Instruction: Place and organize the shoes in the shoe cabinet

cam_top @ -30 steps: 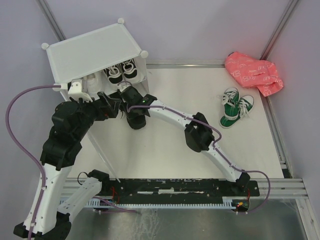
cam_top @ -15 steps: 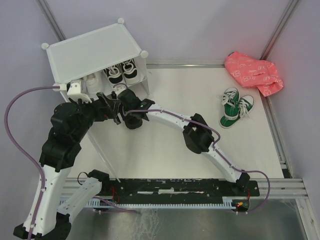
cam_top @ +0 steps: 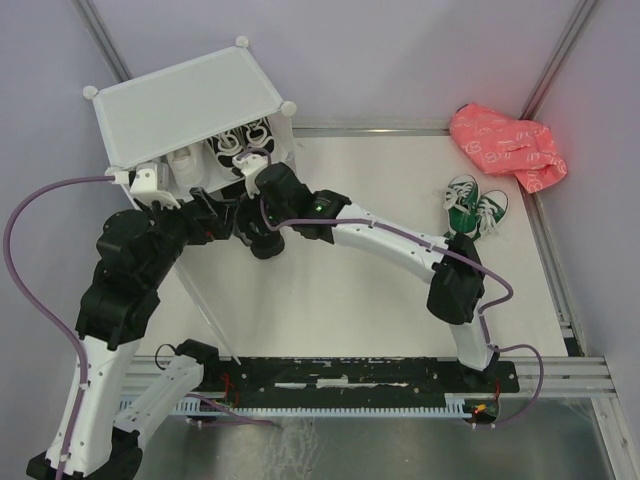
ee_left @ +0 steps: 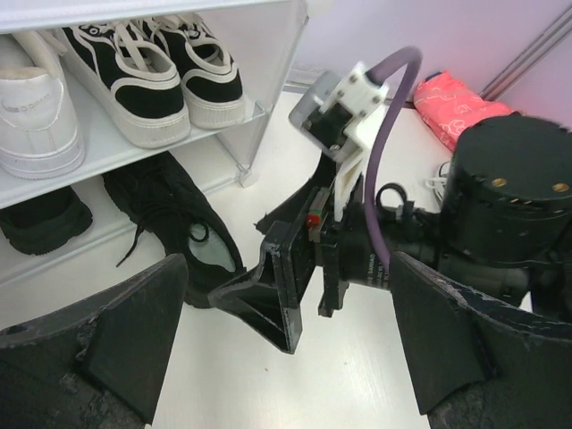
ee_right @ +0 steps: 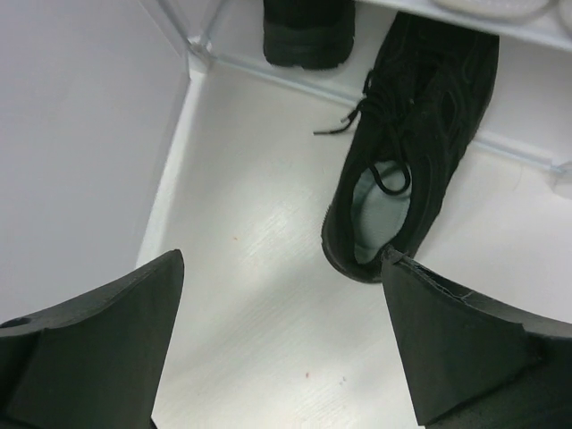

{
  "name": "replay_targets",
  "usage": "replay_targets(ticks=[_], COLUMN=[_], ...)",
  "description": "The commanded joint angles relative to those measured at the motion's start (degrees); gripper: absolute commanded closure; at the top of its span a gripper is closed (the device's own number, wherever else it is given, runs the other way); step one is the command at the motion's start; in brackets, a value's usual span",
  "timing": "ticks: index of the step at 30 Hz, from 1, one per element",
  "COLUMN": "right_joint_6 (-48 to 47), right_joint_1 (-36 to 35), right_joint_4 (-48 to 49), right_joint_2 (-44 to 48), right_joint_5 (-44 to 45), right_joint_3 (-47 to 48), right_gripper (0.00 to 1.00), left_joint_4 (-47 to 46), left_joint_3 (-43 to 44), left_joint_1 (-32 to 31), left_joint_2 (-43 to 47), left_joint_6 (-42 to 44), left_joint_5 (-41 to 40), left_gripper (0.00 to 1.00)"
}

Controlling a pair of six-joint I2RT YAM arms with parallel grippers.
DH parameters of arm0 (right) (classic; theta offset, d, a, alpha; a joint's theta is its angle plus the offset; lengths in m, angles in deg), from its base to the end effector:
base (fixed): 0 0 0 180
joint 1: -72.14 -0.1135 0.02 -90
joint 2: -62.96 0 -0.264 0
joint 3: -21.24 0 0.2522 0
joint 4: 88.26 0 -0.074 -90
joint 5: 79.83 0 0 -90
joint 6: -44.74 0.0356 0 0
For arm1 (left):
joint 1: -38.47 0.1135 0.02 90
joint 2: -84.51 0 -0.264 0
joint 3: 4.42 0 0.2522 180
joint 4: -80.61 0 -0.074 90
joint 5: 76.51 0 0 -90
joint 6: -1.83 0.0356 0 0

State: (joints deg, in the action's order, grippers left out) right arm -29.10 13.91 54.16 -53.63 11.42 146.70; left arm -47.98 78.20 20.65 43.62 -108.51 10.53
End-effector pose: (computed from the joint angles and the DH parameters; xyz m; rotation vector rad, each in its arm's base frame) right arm 0.2552 0.4106 0.3358 -0.7639 2.0254 0.7565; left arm 0.1116 -0.0339 0.4358 -0.0771 1.7585 -0.4425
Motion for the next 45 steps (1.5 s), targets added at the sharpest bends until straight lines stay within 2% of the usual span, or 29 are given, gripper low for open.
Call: replay_targets(ticks=[1, 8, 19, 25, 28, 29, 31, 34, 37, 45], right_joint_6=[-1.0, -4.7, -8.3, -6.3, -6.9, -7.7, -9.3, -10.6, -9.9, -6.6], right_joint_1=[-0.1, -0.3, 0.0, 1.2, 1.4, 1.4, 1.4, 1.4, 1.5, 1.3], right_joint_4=[-3.0, 3.3, 21.0, 22.9, 24.5, 25.2, 26.0, 26.7, 25.1, 10.1], right_joint_2=[-1.0, -4.8, -10.2, -13.2, -13.0, -12.9, -12.3, -10.9, -9.5, -17.0], right_joint_5=[3.6, 5.4, 9.1, 11.5, 11.5, 11.6, 11.5, 11.6, 12.1, 8.5], right_joint_3=[-5.5, -10.7, -14.1, -13.0, -13.9, -14.2, -14.6, -14.5, -12.1, 7.1], right_gripper=[0.01, 0.01, 0.04, 0.09, 0.24, 0.34, 0.63, 0.86, 0.94, 0.95], left_joint_4=[-0.8, -0.7, -0.4, 0.2, 0.2, 0.2, 0.2, 0.2, 0.2, 0.5], left_joint_3=[0.8, 1.2, 1.8, 2.0, 1.9, 1.9, 1.9, 2.0, 2.1, 2.2], left_joint_1=[-0.2, -0.2, -0.2, -0.2, -0.2, -0.2, -0.2, -0.2, -0.2, -0.2], left_joint_2=[0.8, -0.5, -2.9, -3.8, -3.8, -3.9, -4.1, -4.3, -4.2, -4.1], left_joint_6=[1.4, 1.7, 2.1, 2.2, 2.2, 2.2, 2.1, 2.0, 1.9, 2.2], left_joint_5=[-1.1, -1.2, -1.0, -1.4, -1.6, -1.5, -1.3, -0.9, -0.9, -1.0], left_gripper=[0.01, 0.01, 0.01, 0.01, 0.01, 0.01, 0.00, 0.00, 0.00, 0.00])
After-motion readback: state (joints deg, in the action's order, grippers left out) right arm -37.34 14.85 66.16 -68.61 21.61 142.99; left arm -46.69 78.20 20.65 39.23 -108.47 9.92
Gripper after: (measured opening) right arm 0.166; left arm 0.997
